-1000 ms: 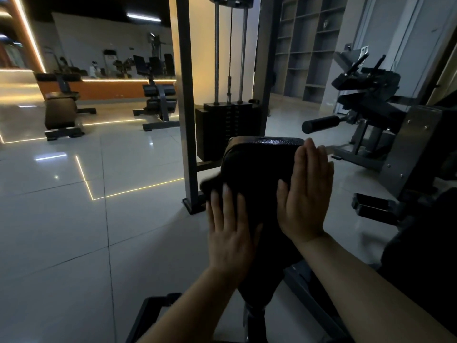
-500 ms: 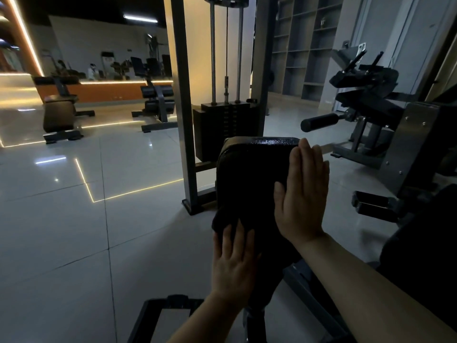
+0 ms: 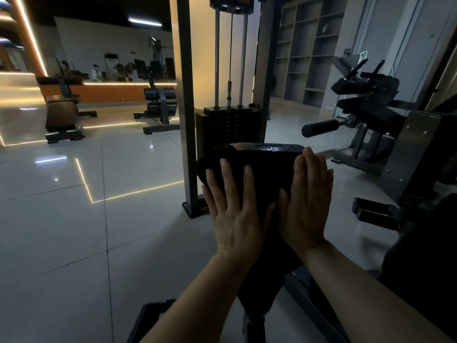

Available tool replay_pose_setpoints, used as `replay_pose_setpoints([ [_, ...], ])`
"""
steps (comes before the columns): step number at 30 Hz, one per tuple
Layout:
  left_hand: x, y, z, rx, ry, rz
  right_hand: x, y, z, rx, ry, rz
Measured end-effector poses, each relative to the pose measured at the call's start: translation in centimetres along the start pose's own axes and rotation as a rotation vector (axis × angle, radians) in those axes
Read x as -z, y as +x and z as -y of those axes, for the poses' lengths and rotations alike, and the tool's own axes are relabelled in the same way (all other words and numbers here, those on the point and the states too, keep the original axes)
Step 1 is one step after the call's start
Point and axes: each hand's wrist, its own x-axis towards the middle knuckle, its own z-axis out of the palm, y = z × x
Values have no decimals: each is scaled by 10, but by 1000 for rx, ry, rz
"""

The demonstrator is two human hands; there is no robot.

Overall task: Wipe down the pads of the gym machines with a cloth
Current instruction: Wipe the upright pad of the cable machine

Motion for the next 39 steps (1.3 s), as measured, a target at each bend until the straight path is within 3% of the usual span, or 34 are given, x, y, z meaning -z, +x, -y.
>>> replay_pose_setpoints([
  [6, -7, -23, 7, 16, -120, -12, -1, 1, 1, -13, 15, -8],
  [13, -14, -89, 26, 161, -186, 168, -2, 1, 2, -21, 10, -13],
  [26, 21, 51, 10, 87, -359, 77, -3, -1, 4, -40, -10, -47],
  [31, 10, 16, 19, 174, -463, 40, -2, -1, 3, -35, 11, -25],
  [35, -4, -44, 26, 230, -436, 112, -3, 0, 3, -40, -1, -38],
  [39, -9, -62, 38, 47, -188, 91, -4, 0, 4, -38, 7, -36],
])
